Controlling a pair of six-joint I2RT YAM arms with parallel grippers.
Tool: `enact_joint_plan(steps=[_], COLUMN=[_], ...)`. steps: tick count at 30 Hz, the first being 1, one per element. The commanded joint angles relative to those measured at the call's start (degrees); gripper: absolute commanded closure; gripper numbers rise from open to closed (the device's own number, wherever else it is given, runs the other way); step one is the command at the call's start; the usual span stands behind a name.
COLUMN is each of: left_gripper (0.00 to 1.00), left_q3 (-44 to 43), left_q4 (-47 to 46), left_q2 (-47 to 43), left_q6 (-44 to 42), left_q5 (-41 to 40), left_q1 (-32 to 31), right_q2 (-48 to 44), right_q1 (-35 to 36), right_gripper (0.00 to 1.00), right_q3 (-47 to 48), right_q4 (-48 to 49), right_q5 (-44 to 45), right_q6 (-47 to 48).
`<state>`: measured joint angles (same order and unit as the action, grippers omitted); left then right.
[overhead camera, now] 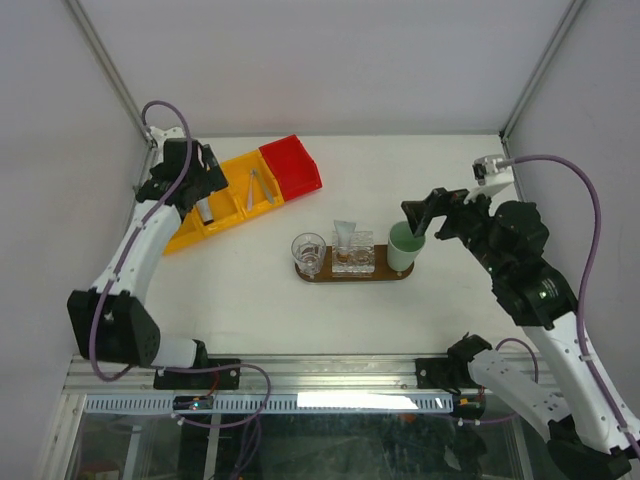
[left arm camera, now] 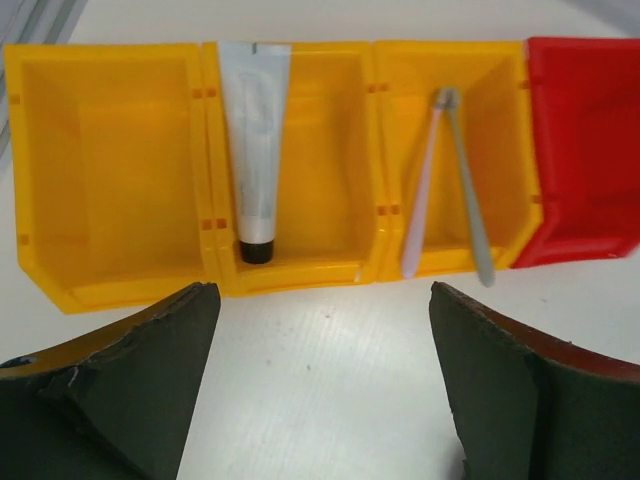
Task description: Prepare toiletry sets of a toothbrush and toothpaste on the tray
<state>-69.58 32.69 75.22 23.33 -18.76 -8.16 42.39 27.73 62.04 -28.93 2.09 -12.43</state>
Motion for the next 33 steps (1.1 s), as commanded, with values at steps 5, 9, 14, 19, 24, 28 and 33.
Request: enact_joint_plan(steps=[5, 9, 14, 19, 24, 28, 33], left_gripper=[0.33, 0.41, 0.42, 0.41, 0.36, 0.35, 0.37], left_q3=[-13.23, -19.02, -22.76, -24.29, -25.15, -25.26, -27.93], left_q4=[5.68, 5.77, 7.18, 7.26, 6.95, 6.31, 6.32], left_q2=[19.14, 26.84, 33.50, 36.98, 39.11, 41.19, 44.14], left_q6=[-0.93, -1.22, -0.28, 0.12, 0.00, 0.15, -1.09], left_q5=[-5.51, -6.82, -10.26, -12.42, -12.98, -11.38, -7.81], left_q1=[2.71, 2.68, 3.16, 3.64, 4.30, 4.80, 5.04], right_q2=[-4.99, -6.05, -7.41, -8.26, -8.20, -8.14, -7.35], right_q1=[0.11, 0.14, 0.14, 0.14, 0.21, 0.21, 0.19], right_gripper=[0.00, 0.00, 0.00, 0.00, 0.00, 0.00, 0.00], right_q3=[0.70, -0.37, -2.18, -2.97, -3.06, -3.39, -3.34], right_q4=[0.57, 0.92, 2.23, 3.07, 3.11, 3.58, 3.62], right_q5=[6.20, 6.38, 6.07, 6.14, 5.65, 4.87, 3.81], right_q6=[3.61, 4.29, 4.34, 4.52, 4.55, 4.29, 4.09])
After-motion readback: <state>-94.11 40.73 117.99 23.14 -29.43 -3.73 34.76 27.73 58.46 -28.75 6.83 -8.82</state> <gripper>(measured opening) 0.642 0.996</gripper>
